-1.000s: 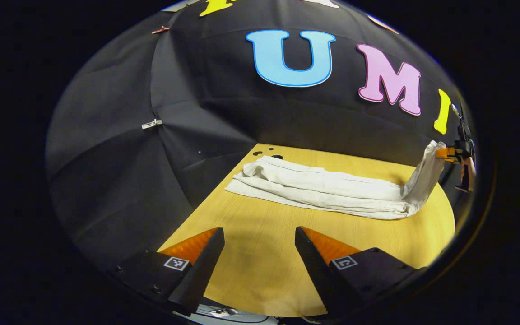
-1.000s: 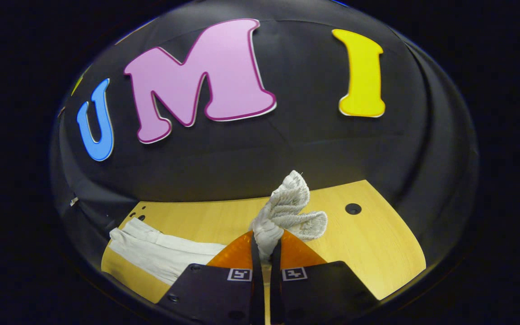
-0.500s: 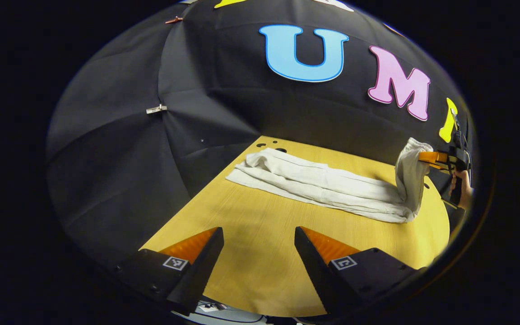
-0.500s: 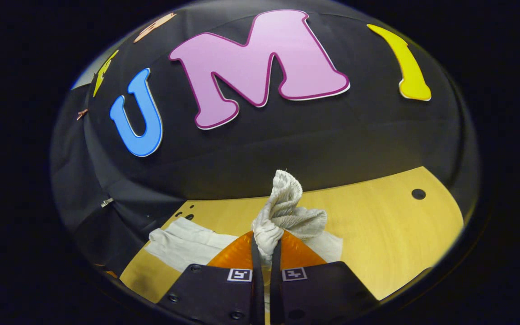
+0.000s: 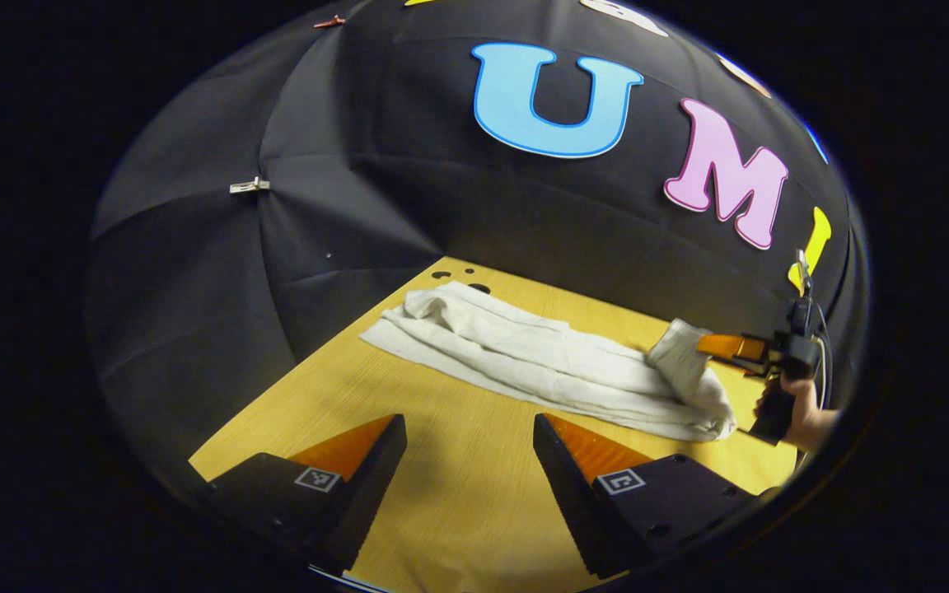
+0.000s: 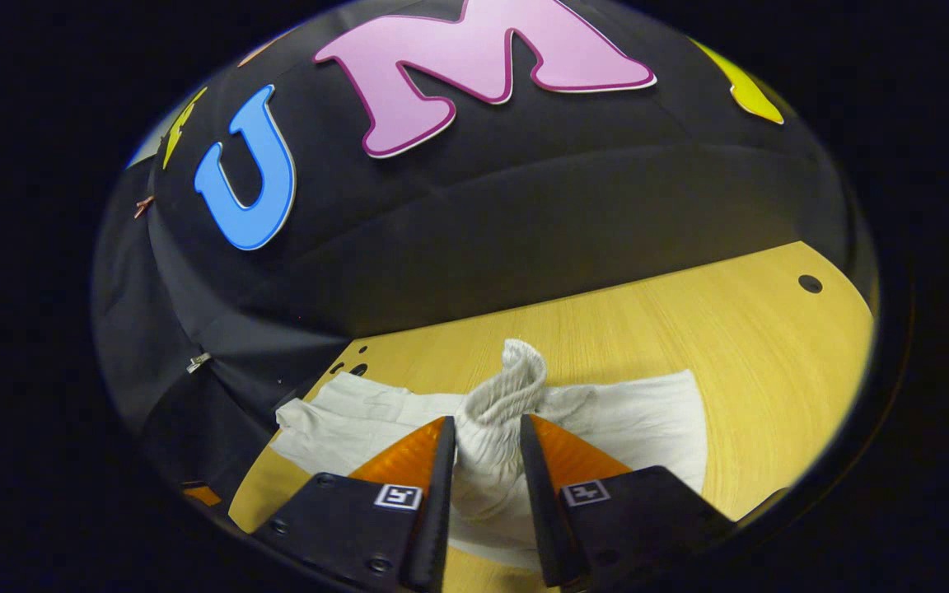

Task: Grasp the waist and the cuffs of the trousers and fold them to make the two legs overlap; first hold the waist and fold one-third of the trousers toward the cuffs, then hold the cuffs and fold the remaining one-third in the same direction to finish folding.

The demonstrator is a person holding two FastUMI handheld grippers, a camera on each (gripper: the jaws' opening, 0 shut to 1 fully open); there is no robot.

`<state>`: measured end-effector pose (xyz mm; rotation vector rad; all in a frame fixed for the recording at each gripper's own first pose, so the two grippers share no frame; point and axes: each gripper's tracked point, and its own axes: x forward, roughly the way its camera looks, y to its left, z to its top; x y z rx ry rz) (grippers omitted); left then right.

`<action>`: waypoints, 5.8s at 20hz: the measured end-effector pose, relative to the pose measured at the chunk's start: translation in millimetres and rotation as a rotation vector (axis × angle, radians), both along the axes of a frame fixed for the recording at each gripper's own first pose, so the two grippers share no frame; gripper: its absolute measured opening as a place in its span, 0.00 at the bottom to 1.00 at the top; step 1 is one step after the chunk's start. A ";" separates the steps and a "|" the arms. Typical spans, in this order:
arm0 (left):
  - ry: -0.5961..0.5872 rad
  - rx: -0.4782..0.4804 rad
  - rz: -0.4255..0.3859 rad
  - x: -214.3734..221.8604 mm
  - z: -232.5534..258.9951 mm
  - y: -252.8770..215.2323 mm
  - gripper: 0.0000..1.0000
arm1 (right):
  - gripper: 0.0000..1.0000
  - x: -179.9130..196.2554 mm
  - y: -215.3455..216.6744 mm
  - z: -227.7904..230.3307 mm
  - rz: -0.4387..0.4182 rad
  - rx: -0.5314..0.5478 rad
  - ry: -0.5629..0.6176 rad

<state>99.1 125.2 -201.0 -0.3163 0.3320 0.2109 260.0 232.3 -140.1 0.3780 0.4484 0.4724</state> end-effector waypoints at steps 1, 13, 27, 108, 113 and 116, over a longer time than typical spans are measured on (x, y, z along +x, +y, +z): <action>0.000 -0.002 0.001 5.7 -0.5 2.4 0.97 | 0.57 -5.0 4.6 -4.6 0.009 0.003 0.006; -0.046 -0.004 0.140 67.8 10.4 100.6 0.97 | 0.98 -42.1 -75.6 18.7 -0.068 -0.177 -0.078; 0.013 -0.071 0.118 186.3 -46.1 186.8 0.97 | 0.98 -164.2 -343.6 32.0 -0.461 -0.367 0.054; 0.134 0.030 -0.480 176.4 70.2 -461.4 0.51 | 0.99 -272.4 -456.9 -1.9 -0.262 -0.163 0.073; 0.054 0.100 -0.431 104.4 83.7 -401.9 0.90 | 0.99 -282.5 -426.0 2.9 -0.216 -0.175 0.057; -0.041 0.198 -0.370 59.4 102.8 -350.6 0.96 | 0.99 -283.5 -406.9 16.8 -0.215 -0.188 0.037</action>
